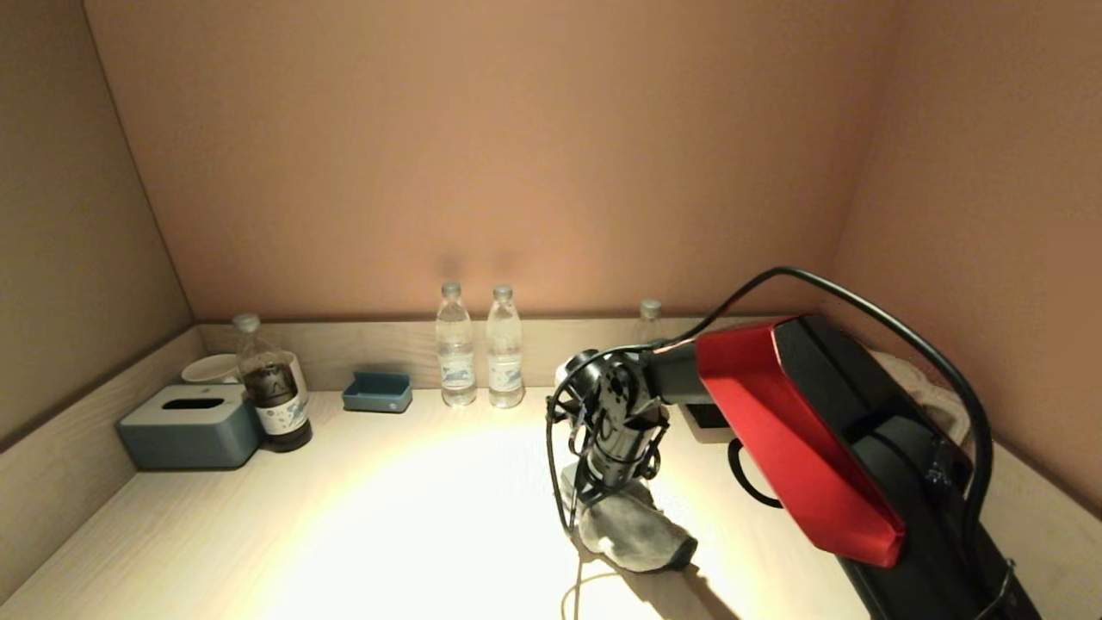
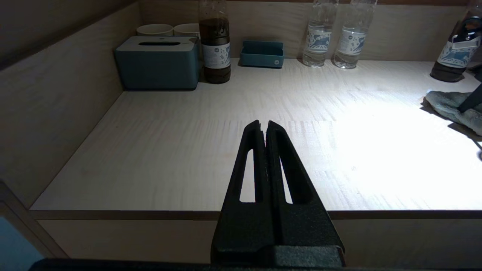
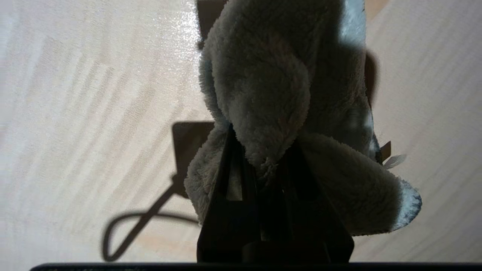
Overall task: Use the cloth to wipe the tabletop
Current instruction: Sweep the stains on the table
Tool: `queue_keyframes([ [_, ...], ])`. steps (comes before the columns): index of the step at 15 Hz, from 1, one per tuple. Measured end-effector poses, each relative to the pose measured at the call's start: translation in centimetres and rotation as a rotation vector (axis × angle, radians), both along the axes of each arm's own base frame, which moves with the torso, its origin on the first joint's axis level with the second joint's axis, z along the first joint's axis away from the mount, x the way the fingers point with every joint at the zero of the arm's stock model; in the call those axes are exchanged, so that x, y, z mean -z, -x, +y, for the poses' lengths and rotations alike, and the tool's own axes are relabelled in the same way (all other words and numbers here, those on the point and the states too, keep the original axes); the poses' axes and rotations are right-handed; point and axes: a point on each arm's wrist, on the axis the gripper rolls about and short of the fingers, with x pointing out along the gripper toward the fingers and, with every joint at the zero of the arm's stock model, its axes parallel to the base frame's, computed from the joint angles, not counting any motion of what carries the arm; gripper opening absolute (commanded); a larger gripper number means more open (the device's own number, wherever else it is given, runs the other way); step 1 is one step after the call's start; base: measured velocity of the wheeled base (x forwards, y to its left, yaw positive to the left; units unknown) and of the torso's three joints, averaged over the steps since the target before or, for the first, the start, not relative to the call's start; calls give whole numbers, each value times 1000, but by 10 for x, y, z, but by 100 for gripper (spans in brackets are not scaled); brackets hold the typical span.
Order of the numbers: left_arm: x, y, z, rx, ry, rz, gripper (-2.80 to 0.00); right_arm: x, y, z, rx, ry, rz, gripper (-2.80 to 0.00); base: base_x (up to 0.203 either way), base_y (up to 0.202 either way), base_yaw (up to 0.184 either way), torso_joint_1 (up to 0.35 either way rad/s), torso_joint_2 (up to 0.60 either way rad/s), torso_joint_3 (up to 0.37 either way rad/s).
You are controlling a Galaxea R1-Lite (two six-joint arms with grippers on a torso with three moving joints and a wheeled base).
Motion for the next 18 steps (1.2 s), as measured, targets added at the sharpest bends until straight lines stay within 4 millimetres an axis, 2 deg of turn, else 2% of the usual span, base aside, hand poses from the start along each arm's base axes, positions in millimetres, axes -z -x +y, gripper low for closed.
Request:
queue_keyframes([
  [3,0,0,0,1,0,1,-280,-12,-5,-26,58,3,16,-280,0,0,0,0,0,0],
  [5,0,0,0,1,0,0,-280,-18,-3,-28,60,0,18,-280,0,0,0,0,0,0],
  [7,0,0,0,2,0,1,-280,-35,4,-27,47,-28,-3,-280,0,0,0,0,0,0],
  [9,0,0,0,1,0,1,-280,-56,20,-11,-8,-69,-31,-280,0,0,0,0,0,0],
  [12,0,0,0,2,0,1,-280,-77,41,14,-92,-114,-64,-280,0,0,0,0,0,0],
  [16,0,0,0,1,0,1,-280,-82,57,38,-168,-150,-77,-280,0,0,0,0,0,0],
  [18,0,0,0,1,0,0,-280,-81,57,45,-190,-178,-92,-280,0,0,0,0,0,0],
])
